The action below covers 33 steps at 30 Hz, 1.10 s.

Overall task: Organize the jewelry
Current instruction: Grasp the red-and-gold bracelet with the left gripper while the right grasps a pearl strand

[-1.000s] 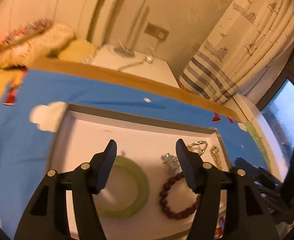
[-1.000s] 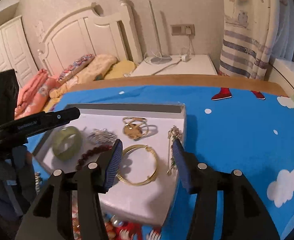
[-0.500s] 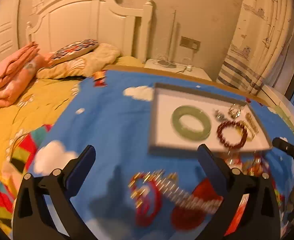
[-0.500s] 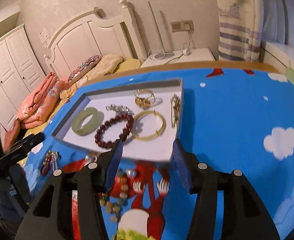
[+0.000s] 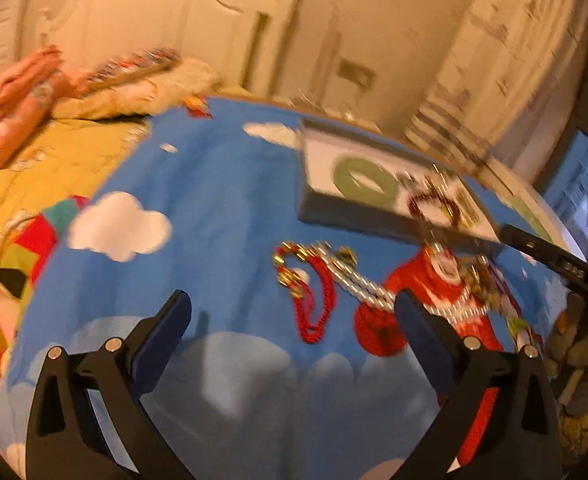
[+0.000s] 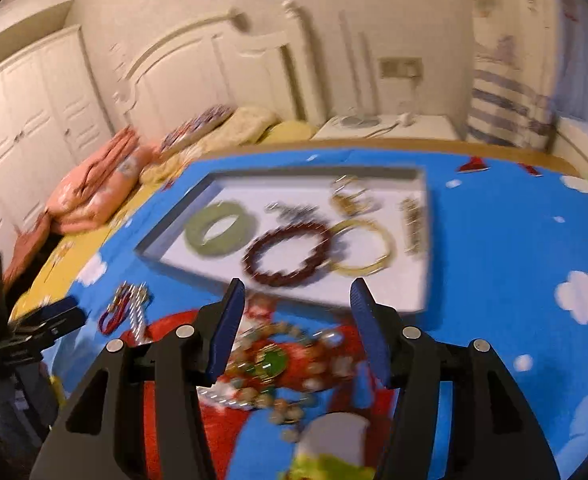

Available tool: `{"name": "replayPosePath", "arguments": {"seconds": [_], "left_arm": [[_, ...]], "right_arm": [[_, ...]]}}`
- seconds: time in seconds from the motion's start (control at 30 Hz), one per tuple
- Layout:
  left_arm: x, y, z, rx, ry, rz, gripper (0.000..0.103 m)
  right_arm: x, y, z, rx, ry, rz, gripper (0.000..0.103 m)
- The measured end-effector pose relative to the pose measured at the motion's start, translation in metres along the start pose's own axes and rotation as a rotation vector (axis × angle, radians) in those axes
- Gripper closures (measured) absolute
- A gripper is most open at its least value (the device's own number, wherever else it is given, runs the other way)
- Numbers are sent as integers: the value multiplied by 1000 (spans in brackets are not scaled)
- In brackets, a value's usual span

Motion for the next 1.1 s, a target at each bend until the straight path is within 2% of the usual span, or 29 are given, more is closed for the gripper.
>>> {"name": "replayPosePath", "arguments": {"seconds": [0.07, 0.13, 0.33, 0.47, 0.6, 0.7, 0.77, 0.8, 0.9, 0.93, 0.97, 1.1], "left_arm": [[-7, -8, 0, -47, 46, 21, 2], [-12, -13, 2, -70, 73, 32, 2], [-20, -10, 2, -42, 96, 46, 3], [-22, -11, -2, -47, 99, 33, 2], [-23, -7, -6, -30, 102, -37, 4], [-26, -8, -9, -33, 102, -82, 21], [-29, -12, -11, -76, 110, -116, 36], [-30, -14, -11, -102, 114, -137, 40], [-32, -15, -13, -139, 110, -161, 64], [-32, -14, -14, -144, 107, -149, 84], [-30, -12, -14, -139, 102, -136, 92], [-21, 1, -12, -72, 44, -115, 96]], "right_arm": [[-7, 12, 8, 29, 17, -28, 47], [-7, 24, 12, 86, 16, -16, 47], [-9, 45, 13, 150, 1, -60, 46], [-12, 50, 13, 173, 17, -62, 46], [-13, 49, 13, 165, 24, -64, 46], [-14, 48, 14, 158, 29, -64, 46], [-14, 49, 14, 163, 30, -61, 46], [-14, 49, 14, 165, 29, -59, 46], [-15, 49, 13, 172, 29, -52, 46], [-16, 51, 13, 176, 33, -54, 46], [-17, 54, 12, 173, 36, -68, 46], [-22, 80, 5, 207, 60, -142, 46]]}}
Point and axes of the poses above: each gripper's, at about its wrist camera, not at the fingertips, and x roughly against the way its jaws point, y to its left, z to its underside, the point moved 1 cm from there along -x, roughly the way its jaws point, and after that the axes turned 1 degree about z, right-handed, at the moved point
